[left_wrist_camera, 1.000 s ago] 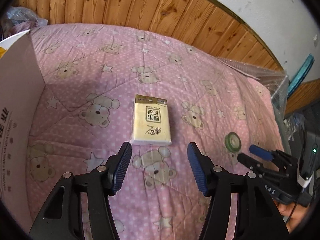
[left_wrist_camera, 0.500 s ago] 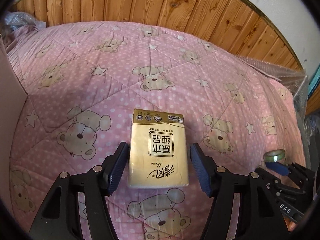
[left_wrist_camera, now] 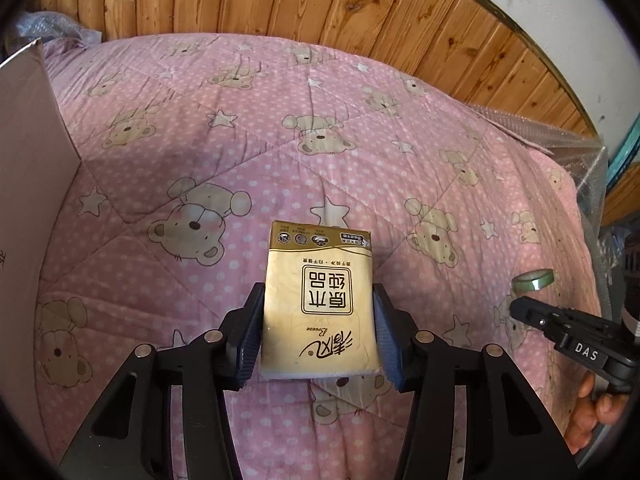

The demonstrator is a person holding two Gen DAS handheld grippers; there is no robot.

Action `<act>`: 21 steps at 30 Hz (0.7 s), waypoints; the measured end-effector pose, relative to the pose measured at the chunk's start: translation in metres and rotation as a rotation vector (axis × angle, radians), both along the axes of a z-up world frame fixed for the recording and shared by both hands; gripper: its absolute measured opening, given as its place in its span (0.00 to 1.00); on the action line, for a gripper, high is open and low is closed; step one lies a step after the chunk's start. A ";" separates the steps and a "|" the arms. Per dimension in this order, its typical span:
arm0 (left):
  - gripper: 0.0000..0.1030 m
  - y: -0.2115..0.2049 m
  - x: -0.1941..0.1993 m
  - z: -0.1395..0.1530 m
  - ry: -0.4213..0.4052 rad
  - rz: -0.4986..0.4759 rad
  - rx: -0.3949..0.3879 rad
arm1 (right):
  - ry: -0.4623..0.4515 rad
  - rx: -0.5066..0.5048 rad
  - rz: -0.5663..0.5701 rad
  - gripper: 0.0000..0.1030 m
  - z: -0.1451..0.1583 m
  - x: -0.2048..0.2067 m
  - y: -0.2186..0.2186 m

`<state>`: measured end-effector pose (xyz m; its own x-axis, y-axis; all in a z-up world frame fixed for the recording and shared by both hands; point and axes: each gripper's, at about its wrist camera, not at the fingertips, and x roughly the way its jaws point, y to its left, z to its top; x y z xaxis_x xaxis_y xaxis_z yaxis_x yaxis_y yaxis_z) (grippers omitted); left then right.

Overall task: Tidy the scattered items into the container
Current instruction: 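Grasp the beige tissue pack with the left gripper while the right gripper grasps the green tape roll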

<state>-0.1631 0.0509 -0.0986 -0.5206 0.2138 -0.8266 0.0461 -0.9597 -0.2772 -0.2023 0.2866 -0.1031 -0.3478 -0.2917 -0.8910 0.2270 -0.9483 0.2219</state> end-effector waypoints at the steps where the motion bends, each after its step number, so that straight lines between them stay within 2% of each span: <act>1: 0.51 0.000 0.002 0.001 0.001 -0.003 0.005 | -0.015 -0.032 -0.023 0.44 -0.002 0.000 0.005; 6: 0.51 0.004 0.009 0.003 0.005 -0.017 0.017 | -0.089 -0.301 -0.172 0.58 -0.005 -0.006 0.036; 12: 0.51 0.015 0.009 0.003 0.008 -0.044 0.020 | -0.182 -0.581 -0.363 0.56 -0.024 -0.011 0.074; 14: 0.51 0.017 0.010 0.003 0.012 -0.044 0.020 | -0.197 -0.586 -0.398 0.41 -0.028 -0.010 0.079; 15: 0.51 0.017 0.010 0.004 0.015 -0.043 0.017 | -0.200 -0.557 -0.403 0.24 -0.030 -0.011 0.078; 16: 0.51 0.018 0.012 0.005 0.020 -0.040 0.011 | -0.196 -0.526 -0.400 0.14 -0.030 -0.011 0.078; 21: 0.51 0.013 0.022 0.021 0.057 -0.028 0.006 | -0.131 -0.420 -0.347 0.10 -0.013 -0.007 0.065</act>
